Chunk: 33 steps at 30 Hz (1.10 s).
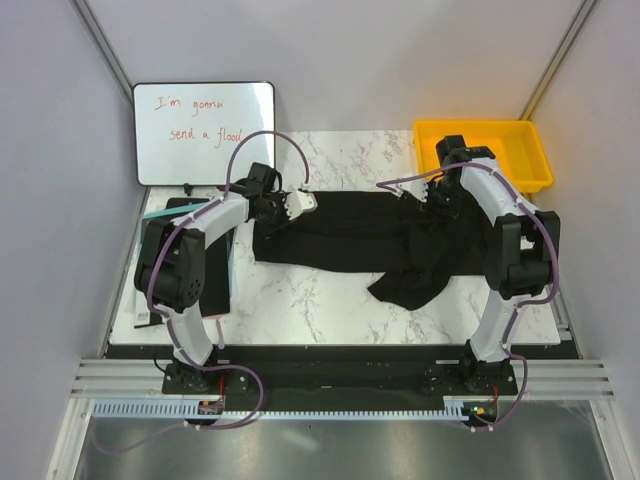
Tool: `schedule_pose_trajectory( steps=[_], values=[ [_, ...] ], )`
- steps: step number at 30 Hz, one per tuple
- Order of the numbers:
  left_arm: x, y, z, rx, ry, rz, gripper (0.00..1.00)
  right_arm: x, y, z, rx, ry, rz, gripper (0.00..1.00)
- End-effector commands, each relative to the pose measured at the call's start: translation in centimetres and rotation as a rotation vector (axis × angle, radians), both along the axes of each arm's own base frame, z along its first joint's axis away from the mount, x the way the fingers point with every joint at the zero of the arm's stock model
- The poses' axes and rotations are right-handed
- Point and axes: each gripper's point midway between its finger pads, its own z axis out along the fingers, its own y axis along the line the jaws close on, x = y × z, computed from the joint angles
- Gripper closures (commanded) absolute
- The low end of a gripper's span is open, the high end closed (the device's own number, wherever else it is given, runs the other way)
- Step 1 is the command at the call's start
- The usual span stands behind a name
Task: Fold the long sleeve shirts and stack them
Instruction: Fold the shirt
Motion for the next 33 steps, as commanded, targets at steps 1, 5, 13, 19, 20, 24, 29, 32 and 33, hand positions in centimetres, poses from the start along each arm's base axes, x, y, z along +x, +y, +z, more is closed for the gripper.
schedule_pose_trajectory(
  steps=[1,5,13,19,20,24,29,32,33],
  values=[
    [1.8,0.3,1.6,-0.002,-0.069,0.032,0.9,2.1,0.0,2.2,0.034,-0.123,-0.072,0.62],
    [0.6,-0.3,4.6,-0.131,-0.049,0.059,0.55,0.3,-3.6,3.6,0.117,-0.077,-0.226,0.34],
    [-11.8,-11.2,7.3,-0.33,0.015,-0.365,0.46,-7.4,-9.0,2.2,0.376,0.231,-0.554,0.35],
    [-18.5,-23.0,4.1,-0.36,0.022,-0.647,0.46,-9.3,-8.2,-0.5,0.43,0.342,-0.694,0.38],
    [-18.8,-24.4,4.1,-0.369,0.0,-0.671,0.46,-9.2,-8.2,-0.7,0.432,0.344,-0.712,0.38],
    [-20.1,-28.3,2.3,-0.343,-0.05,-0.738,0.45,-9.2,-8.4,-1.3,0.421,0.348,-0.757,0.39],
    [-19.2,-29.1,-0.6,-0.262,-0.092,-0.724,0.44,-9.6,-8.6,-1.8,0.409,0.36,-0.762,0.39],
    [-18.3,-28.8,-1.4,-0.233,-0.137,-0.709,0.45,-9.8,-8.7,-1.9,0.411,0.362,-0.76,0.38],
    [-18.0,-28.8,-1.4,-0.227,-0.152,-0.702,0.48,-9.9,-8.7,-1.9,0.412,0.365,-0.762,0.38]
  ],
)
